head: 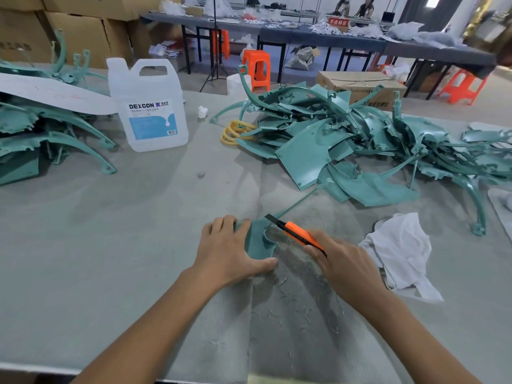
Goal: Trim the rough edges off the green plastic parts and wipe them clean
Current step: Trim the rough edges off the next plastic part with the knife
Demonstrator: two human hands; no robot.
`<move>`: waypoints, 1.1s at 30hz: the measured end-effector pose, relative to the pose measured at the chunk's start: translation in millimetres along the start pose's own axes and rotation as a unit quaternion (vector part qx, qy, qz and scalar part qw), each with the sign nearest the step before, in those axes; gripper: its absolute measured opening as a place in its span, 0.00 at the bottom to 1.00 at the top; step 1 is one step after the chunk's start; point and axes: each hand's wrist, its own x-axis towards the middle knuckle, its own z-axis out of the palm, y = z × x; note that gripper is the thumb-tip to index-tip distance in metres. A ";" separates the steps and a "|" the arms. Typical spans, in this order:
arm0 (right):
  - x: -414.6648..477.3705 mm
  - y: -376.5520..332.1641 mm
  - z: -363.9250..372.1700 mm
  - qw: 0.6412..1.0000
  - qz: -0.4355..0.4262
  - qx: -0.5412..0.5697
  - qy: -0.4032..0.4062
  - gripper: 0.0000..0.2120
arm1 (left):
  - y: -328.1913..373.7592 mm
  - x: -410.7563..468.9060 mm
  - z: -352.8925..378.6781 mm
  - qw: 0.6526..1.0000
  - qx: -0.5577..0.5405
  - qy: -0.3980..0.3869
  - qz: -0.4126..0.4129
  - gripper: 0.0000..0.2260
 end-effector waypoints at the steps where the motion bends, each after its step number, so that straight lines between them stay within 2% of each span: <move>1: 0.5 0.6 0.6 1.000 0.001 -0.009 0.000 0.17 | 2.3 0.9 -1.3 1.000 0.004 -0.009 -0.002 0.48; 6: 2.0 -1.9 0.1 0.998 -0.005 -0.061 0.018 0.20 | 15.0 -3.9 -2.9 0.999 -0.019 -0.014 -0.029 0.45; 9: 15.2 21.7 -13.0 0.992 0.059 -0.081 0.081 0.22 | 23.3 -0.8 -9.7 0.998 0.009 -0.034 -0.045 0.44; 12: 20.7 36.9 -24.3 0.979 0.100 -0.154 0.090 0.20 | 33.0 2.1 -16.2 0.996 0.061 -0.038 -0.046 0.45; 16: 17.3 15.8 -18.3 0.985 0.081 -0.094 0.118 0.18 | 38.7 3.1 -17.8 0.995 0.045 -0.066 -0.066 0.46; 20: 5.5 -11.7 -0.4 0.993 -0.006 -0.100 0.056 0.19 | 41.4 3.1 -20.1 0.993 0.062 -0.066 -0.073 0.45; 21: 6.7 -10.1 -1.3 0.993 -0.001 -0.100 0.058 0.18 | 41.9 3.1 -20.8 0.993 0.071 -0.060 -0.069 0.45; 25: 22.6 30.2 -23.4 0.980 0.117 -0.135 0.086 0.18 | 45.5 4.3 -23.9 0.993 0.099 -0.045 -0.049 0.44; 27: 19.8 25.2 -20.1 0.986 0.098 -0.091 0.097 0.18 | 46.9 6.3 -24.3 0.993 0.095 -0.056 -0.052 0.44; 30: 1.3 -5.6 0.2 0.993 -0.015 -0.081 0.084 0.24 | 46.3 5.3 -22.3 0.993 0.074 -0.061 -0.064 0.43; 31: -0.8 -7.4 1.0 0.993 -0.019 -0.082 0.081 0.27 | 46.0 4.5 -22.4 0.994 0.072 -0.059 -0.063 0.43; 33: 9.2 9.3 -6.9 0.992 0.037 -0.076 0.089 0.28 | 46.8 4.4 -23.6 0.994 0.080 -0.056 -0.056 0.45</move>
